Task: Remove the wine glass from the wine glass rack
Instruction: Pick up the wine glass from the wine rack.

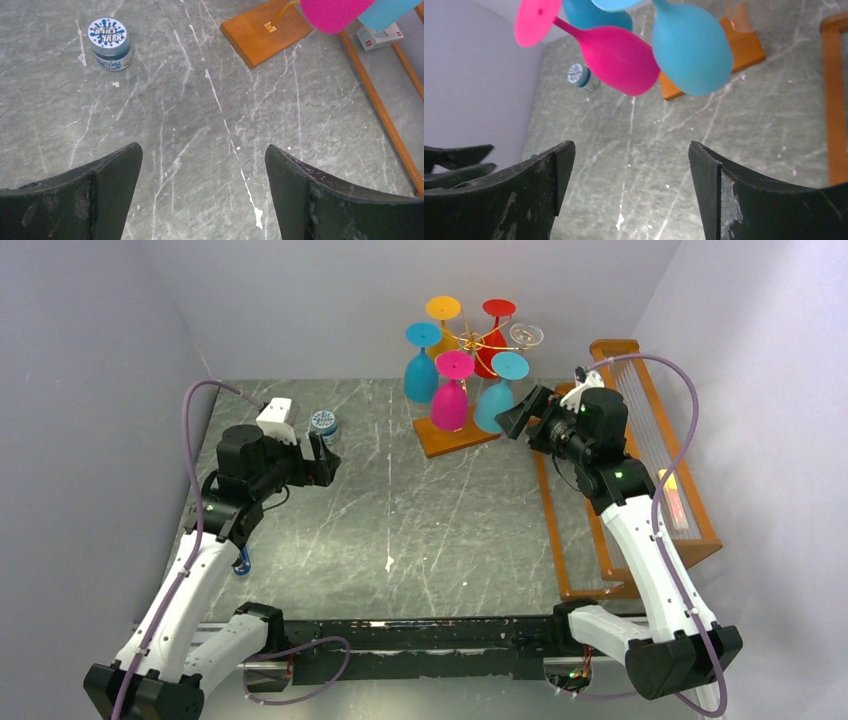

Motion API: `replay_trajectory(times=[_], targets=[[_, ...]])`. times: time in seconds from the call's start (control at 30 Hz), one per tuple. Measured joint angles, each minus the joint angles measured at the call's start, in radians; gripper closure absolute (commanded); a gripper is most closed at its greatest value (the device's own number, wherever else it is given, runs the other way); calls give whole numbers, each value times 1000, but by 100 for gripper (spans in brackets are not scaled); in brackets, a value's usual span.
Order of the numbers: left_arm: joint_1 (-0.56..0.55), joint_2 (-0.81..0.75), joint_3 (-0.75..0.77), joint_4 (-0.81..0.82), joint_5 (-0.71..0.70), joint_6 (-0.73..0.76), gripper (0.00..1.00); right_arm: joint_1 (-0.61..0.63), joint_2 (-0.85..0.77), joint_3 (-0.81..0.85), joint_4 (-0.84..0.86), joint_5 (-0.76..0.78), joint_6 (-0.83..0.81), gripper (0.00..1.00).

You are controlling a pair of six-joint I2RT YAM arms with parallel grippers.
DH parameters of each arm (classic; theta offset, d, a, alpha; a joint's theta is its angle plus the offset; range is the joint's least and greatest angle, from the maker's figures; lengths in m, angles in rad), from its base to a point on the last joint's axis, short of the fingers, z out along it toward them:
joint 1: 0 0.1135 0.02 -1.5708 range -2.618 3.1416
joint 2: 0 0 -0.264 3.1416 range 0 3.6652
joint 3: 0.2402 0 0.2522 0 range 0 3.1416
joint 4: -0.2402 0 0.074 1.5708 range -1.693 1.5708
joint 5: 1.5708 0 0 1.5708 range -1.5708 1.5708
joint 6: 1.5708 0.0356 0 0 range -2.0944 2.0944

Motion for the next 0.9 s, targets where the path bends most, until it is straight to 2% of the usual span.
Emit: replay_trajectory(times=[0.1,0.3,0.4,0.57,0.7,0.9], targets=[[0,-1,-22,21,16,-14,3,0,25,27,45,-7,44,20],[0,-7,-47,43,39,-32,3,-5,82,92,102,31,109,22],[0,-17,-47,53,53,-33,5,-39,123,130,126,27,136,31],[0,-43,-47,56,35,-52,4,-146,203,159,188,-89,192,33],[0,-56,-47,57,35,-55,3,-209,270,159,249,-192,253,48],[0,-77,-47,56,35,-54,3,-250,330,151,326,-303,317,48]])
